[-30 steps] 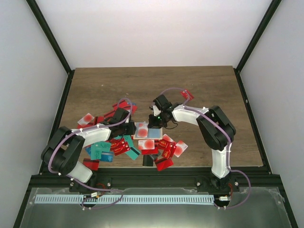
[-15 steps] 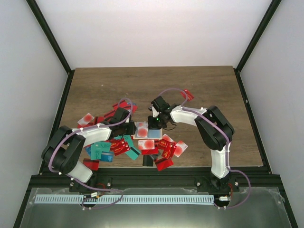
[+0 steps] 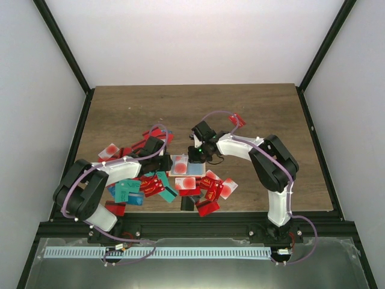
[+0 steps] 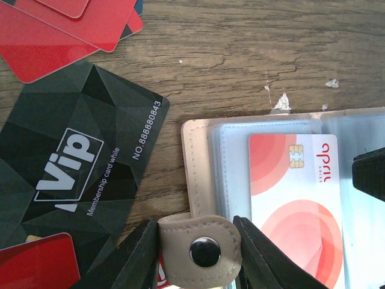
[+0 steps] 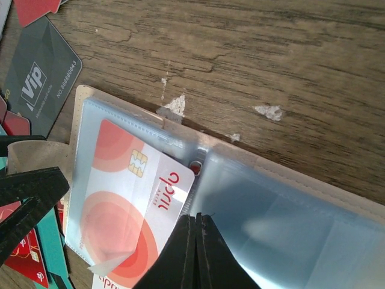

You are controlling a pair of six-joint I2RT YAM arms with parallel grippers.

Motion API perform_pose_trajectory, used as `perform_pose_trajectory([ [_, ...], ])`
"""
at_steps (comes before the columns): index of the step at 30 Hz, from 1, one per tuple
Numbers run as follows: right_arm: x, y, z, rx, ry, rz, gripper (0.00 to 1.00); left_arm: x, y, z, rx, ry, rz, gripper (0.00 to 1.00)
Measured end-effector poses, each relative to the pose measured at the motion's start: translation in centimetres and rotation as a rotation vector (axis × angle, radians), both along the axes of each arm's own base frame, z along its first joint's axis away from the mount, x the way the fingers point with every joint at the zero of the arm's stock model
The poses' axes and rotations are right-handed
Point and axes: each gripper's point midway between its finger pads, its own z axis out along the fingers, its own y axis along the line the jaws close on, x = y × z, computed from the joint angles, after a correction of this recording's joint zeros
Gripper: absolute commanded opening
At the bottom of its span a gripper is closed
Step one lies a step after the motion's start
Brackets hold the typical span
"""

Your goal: Put the credit cards into the card holder

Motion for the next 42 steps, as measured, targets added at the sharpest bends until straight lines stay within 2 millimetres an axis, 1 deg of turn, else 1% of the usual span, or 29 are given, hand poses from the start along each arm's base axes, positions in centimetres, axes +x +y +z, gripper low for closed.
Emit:
perform_pose_trajectory([
  [8, 0.0, 0.0, -0.8, -0.006, 0.011, -0.003, 0.01, -0.1, 0.0, -0.4, 0.001, 0.012, -0.004, 0.35],
  [23, 0.0, 0.8, -0.8, 0.025, 0.022, 0.011, 0.01, -0.1, -0.4, -0.5, -0.009, 0.018, -0.016, 0.34],
  [28, 0.0, 1.8, -0.3, 0.049, 0.021, 0.029, 0.01, -0.2, -0.4, -0.5, -0.012, 0.018, -0.018, 0.34],
  [32, -0.3, 2.4, -0.3, 0.056, 0.027, 0.044, 0.01, -0.2, -0.4, -0.5, -0.013, 0.019, -0.018, 0.34],
  [42, -0.4, 2.6, -0.4, 0.069, 0.042, 0.043, 0.01, -0.1, -0.4, -0.4, -0.01, 0.02, -0.019, 0.34],
])
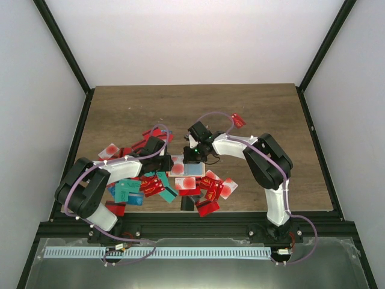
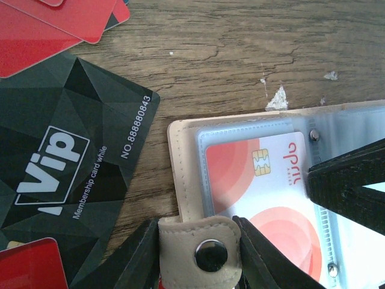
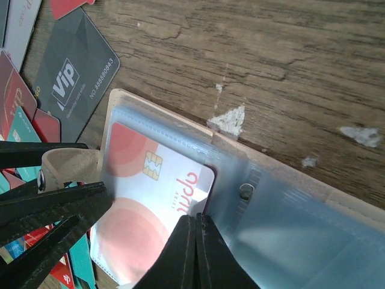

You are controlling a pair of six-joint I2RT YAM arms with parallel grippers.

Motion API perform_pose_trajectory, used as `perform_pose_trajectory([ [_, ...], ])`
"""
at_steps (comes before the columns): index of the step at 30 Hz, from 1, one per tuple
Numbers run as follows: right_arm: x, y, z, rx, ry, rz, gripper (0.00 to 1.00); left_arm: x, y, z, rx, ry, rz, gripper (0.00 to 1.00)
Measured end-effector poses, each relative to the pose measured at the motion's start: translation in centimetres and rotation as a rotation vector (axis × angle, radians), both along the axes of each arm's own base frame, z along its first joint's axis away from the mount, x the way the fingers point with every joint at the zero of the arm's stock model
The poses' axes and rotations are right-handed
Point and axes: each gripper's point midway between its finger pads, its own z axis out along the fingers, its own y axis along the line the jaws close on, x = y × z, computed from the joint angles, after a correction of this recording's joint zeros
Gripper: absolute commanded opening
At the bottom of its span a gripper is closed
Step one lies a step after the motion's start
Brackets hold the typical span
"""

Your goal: Put the credit cards into the card holder

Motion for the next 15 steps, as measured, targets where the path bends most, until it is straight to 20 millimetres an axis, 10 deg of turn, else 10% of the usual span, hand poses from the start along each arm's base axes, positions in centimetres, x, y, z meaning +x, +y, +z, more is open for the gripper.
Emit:
perform_pose_trajectory([
  [9, -0.1, 0.0, 1.2, 0.014, -0.017, 0.013, 0.01, -0.2, 0.2, 0.6, 0.003, -0.003, 0.0, 0.36],
  [15, -0.3, -0.4, 7.8, 0.083, -0.152, 0.015, 0.06, 0.3, 0.7, 3.9, 0.007, -0.055, 0.023, 0.45],
])
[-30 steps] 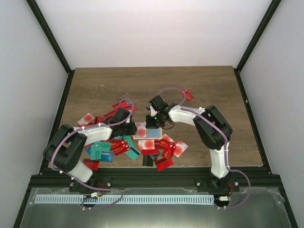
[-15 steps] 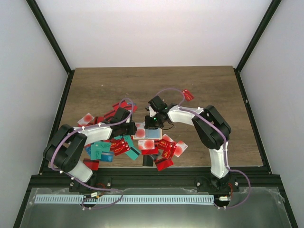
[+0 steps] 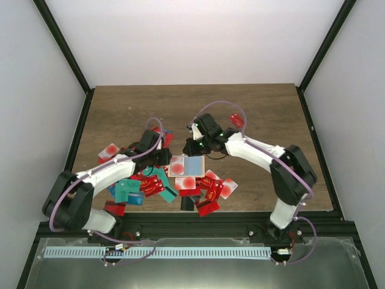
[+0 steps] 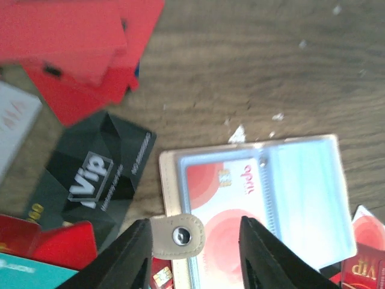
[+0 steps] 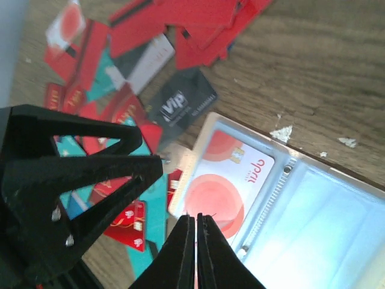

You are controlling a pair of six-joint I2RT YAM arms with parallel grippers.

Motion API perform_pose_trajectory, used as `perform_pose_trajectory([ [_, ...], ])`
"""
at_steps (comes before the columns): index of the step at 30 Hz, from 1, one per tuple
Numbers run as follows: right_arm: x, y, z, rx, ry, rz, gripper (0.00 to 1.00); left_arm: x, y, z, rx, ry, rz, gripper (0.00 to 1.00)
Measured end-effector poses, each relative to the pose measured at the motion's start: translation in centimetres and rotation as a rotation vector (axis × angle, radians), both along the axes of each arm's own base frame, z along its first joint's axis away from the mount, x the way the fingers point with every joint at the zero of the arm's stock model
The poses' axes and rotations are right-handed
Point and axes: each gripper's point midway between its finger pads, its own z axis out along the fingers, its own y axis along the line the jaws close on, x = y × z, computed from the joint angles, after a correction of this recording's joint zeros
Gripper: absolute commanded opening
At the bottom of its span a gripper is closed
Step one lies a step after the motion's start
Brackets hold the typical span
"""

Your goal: Put the credit cards into the card holder

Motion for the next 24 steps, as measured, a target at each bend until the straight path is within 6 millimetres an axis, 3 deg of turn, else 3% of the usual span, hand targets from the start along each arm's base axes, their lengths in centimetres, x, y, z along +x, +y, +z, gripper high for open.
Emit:
perform_pose_trajectory([
  [2, -0.1, -0.5, 2.2, 0.021, -0.048, -0.011, 0.09, 0.6, 0.3, 2.1, 0.005, -0.039, 0.018, 0.61],
  [5, -0.4, -1.6, 4.5, 0.033, -0.109, -0.031, 0.17, 1.5, 0.7, 5.4, 0.01, -0.111, 0.043, 0.98],
  [10, -0.8, -4.3, 5.8, 0.011, -0.164, -0.091, 0.42, 1.9, 1.8, 9.6, 0.011, -0.205, 0.091, 1.0],
  [15, -1.9, -8.0, 6.0, 0.011, -0.166, -0.178, 0.98, 1.7, 2.1, 11.3, -0.001, -0.248, 0.084, 1.0],
  [19, -2.8, -10.9, 6.0, 0.019, -0.174, -0.249, 1.0, 1.0, 2.0, 11.4, -0.047, -0.273, 0.067, 1.0],
  [24, -4.2, -12.9, 5.5, 0.031, -0.167, -0.299, 1.0, -0.2, 1.5, 10.3, -0.109, -0.24, 0.04, 0.98],
])
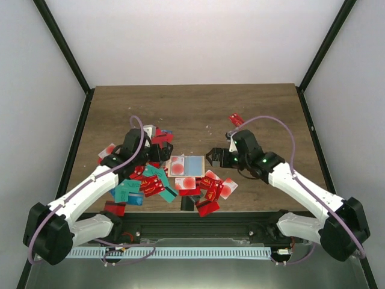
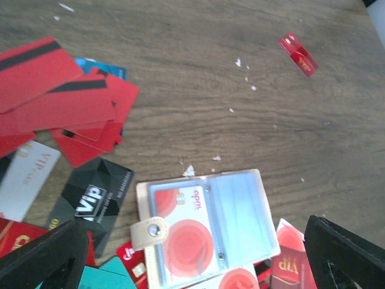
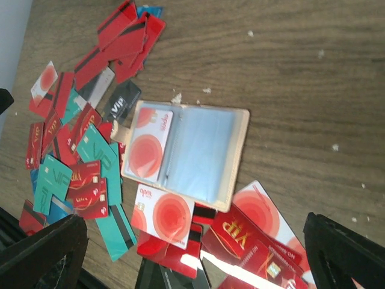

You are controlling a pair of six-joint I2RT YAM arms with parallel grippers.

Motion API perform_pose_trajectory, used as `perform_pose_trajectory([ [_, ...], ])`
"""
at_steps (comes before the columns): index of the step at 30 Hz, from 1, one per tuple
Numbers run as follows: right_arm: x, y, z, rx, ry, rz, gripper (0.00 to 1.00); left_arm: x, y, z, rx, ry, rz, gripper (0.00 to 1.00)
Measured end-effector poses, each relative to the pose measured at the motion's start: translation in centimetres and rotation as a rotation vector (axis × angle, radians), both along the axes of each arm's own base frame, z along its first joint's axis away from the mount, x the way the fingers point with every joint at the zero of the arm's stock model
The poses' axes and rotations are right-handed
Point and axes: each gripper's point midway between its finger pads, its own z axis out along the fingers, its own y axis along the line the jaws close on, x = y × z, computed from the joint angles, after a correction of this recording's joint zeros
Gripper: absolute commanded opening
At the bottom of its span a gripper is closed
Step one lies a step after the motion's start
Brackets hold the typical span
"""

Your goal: Put the credit cards into the card holder

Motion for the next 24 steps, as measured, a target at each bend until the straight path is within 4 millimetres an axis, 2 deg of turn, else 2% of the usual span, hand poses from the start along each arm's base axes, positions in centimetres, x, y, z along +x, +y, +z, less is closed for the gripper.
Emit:
perform_pose_trajectory([
  [7, -2.8, -1.2, -1.7, 0.033, 0.077, -0.01, 1.0, -2.4, -3.0, -0.4, -0.084, 0.037, -0.139, 0.95],
  [14, -6.9, -1.2, -1.9, 0.147, 0.144, 0.058, 1.0, -7.4, -7.2, -1.5, -0.101, 0.085, -0.322, 0.91],
  [19, -9.3, -1.5, -4.6, 0.174, 0.269, 0.066, 1.0, -10.8, -11.1, -2.5, -0.104, 0.117, -0.456, 0.88],
  [24, -11.7, -1.9, -7.4, 0.187, 0.395, 0.061, 0.98, -13.7, -13.6, -5.1, -0.059, 0.18, -0.538, 0.83],
])
